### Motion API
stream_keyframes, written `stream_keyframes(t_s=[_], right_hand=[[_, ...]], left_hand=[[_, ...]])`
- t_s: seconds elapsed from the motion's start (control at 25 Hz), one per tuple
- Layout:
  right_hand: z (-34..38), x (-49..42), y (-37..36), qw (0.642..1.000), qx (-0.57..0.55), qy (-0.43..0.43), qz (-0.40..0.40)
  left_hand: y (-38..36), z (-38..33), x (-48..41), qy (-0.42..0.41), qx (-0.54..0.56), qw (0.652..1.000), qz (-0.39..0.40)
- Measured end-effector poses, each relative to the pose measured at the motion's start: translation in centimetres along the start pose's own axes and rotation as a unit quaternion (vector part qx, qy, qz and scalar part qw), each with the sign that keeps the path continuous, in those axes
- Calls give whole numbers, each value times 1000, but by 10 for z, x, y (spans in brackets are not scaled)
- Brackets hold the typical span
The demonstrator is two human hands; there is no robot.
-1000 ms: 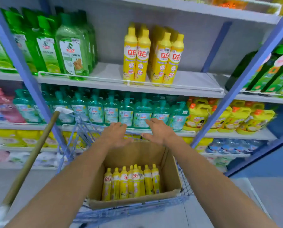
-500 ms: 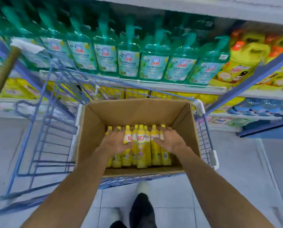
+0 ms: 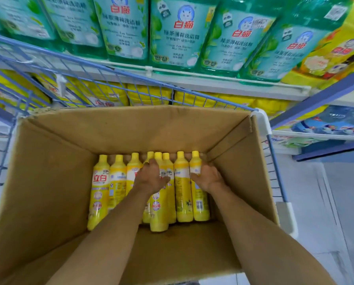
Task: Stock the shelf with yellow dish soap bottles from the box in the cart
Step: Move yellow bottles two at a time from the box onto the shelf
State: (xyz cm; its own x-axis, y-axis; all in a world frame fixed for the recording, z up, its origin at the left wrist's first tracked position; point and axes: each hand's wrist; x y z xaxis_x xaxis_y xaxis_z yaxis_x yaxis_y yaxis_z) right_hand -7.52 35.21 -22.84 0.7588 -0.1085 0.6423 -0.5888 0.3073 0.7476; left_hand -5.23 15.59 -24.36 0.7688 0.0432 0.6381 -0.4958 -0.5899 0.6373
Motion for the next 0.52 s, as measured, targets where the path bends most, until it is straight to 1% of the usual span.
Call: stream_keyframes(t_s=[0.12, 0.2, 0.32, 0.44, 0.52], right_hand=[[3, -25, -6, 999, -7, -27, -30], [1, -36, -8, 998, -14, -47, -26], [-4, -41, -5, 997, -53, -51, -14], [-1, -20, 10, 995, -89, -33, -6], [3, 6, 26, 994, -106, 14, -7]], left_hand=[[-8, -4, -16, 35, 17, 999, -30], [-10, -3, -22, 55, 43, 997, -31], [-7, 1, -22, 68, 100, 992, -30], [8, 2, -6, 36, 180, 982, -35], [24, -3, 20, 7, 227, 973, -48]])
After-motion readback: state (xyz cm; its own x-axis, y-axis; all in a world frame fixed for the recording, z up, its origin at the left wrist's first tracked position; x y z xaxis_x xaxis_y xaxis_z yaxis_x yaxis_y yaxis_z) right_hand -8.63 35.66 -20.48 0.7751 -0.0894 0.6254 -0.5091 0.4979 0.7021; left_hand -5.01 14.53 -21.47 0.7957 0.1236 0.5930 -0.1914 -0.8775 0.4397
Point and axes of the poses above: each hand's wrist, its own x-axis away from the middle knuckle, its own y-axis out of the back of the hand, z = x × y, and after that the axes turned 1 degree about x, right-handed
